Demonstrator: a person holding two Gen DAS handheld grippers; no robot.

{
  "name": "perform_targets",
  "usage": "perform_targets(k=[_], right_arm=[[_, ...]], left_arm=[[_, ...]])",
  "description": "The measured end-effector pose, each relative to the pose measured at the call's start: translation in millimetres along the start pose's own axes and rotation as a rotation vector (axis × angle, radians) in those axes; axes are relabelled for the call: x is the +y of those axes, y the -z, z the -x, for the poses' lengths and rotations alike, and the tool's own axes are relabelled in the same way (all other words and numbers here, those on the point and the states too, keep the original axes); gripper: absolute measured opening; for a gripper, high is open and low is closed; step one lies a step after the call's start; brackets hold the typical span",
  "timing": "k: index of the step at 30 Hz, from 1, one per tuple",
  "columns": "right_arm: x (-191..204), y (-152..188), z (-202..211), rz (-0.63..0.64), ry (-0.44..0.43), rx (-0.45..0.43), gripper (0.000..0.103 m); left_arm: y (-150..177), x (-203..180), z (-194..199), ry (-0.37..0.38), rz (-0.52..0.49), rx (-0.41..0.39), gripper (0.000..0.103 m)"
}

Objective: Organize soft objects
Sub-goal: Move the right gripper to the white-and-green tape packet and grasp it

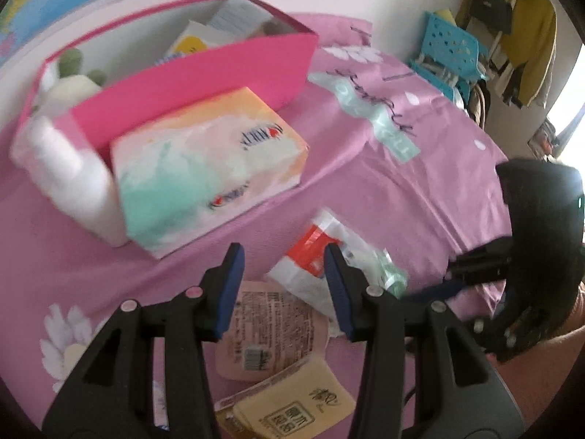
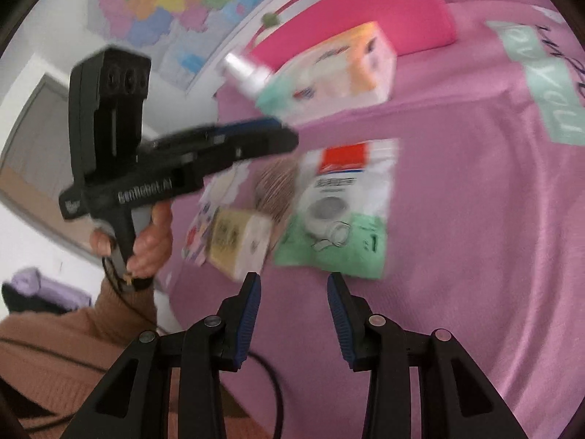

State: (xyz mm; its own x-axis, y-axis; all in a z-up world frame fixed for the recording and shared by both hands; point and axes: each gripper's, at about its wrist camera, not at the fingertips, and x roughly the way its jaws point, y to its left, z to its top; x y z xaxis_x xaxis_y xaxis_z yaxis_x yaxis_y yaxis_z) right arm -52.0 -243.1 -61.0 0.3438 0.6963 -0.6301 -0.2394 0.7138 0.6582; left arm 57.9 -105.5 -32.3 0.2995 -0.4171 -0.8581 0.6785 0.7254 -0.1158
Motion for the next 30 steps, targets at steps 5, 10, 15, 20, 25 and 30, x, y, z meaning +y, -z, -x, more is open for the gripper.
perform_targets(k=[5, 10, 15, 20, 25, 30], right_arm=[[-17.6, -9.1, 15.2, -0.044, 0.063, -0.091, 0.039], [-24.5, -18.8, 20.5, -0.056, 0.115, -0.136, 0.039], [-23.7, -18.5, 18.3, -0.064, 0.121, -0.161, 0.039], [-27.9, -23.3, 17.1, -0.079, 0.129, -0.19, 0.039], [-32.1, -30.3, 15.3, -0.091, 0.12, -0.199, 0.039], [-31.7, -31.1, 13.2, -0.086, 0.088, -0.199, 0.039]], left_arm=[[-0.7, 2.4, -13.4, 0.041, 0.006, 0.055, 0.047], [-0.4, 4.7, -22.2, 0.1, 0.019, 0.099, 0.048], [-0.6, 6.0, -27.0, 0.143, 0.029, 0.121, 0.054], [0.5, 3.5, -24.7, 0.188, 0.036, 0.122, 0.054], [3.5, -1.6, -22.1, 0.181, 0.033, 0.113, 0.052], [6.2, -9.3, -11.2, 0.166, 0.017, 0.073, 0.039]])
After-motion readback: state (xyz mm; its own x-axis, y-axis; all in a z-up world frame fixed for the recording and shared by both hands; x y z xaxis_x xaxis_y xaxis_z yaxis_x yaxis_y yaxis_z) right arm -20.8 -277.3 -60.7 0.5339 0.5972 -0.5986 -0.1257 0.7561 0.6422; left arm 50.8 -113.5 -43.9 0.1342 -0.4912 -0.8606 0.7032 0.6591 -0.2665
